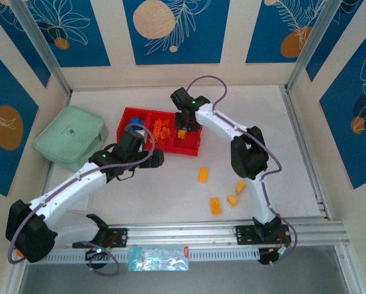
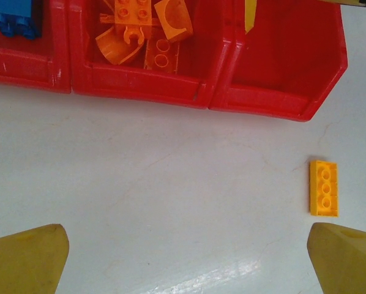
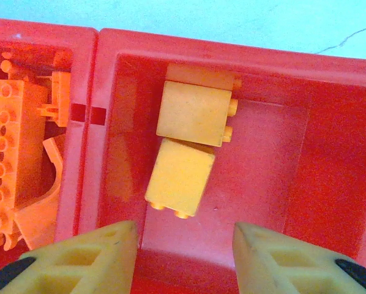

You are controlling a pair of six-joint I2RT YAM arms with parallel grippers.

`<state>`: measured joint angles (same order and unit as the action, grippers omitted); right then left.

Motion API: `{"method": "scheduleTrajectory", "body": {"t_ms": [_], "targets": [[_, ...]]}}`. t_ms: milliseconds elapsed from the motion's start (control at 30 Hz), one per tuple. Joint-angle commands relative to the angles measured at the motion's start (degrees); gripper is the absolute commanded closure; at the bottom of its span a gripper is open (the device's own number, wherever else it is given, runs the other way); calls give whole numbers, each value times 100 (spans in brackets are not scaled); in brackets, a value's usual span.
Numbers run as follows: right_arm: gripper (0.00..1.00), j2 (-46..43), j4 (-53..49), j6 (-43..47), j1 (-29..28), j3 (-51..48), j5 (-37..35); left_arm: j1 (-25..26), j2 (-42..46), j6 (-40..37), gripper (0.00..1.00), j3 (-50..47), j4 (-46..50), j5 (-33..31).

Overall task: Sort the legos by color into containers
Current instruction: Place the lego in the container, then pick up the lego from the bottom-right of the table.

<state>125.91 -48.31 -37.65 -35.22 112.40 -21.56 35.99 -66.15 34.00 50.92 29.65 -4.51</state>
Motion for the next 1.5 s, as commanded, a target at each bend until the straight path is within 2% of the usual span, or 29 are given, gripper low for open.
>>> {"method": "scheduleTrajectory", "body": {"t_ms": [0,133,367,600,867,1033,1233,1467], "targets": [[53,-280,-190,82,2,131,152,-66,50,-98,1,71,149,134],[53,-916,-42,130,-11,-355,192,-66,50,-63,1,103,48,323],[49,-2486,125,198,130,-2115,191,102,38,54,1,-45,-403,695],[43,-3916,-298,-421,608,-3884,47,739,-309,216,1,-104,-853,685],[33,-5099,-671,-1202,928,-5534,-171,1478,-790,456,1,-135,-1474,491],[31,-5475,-820,-1729,953,-6324,-190,1673,-960,591,1,-167,-1652,551],[32,-5503,-181,-1953,1069,-7065,171,1772,-1106,627,1,-153,-1766,626],[47,-5202,206,-1812,1212,-7255,339,1787,-1172,597,1,-88,-1734,619]]}}
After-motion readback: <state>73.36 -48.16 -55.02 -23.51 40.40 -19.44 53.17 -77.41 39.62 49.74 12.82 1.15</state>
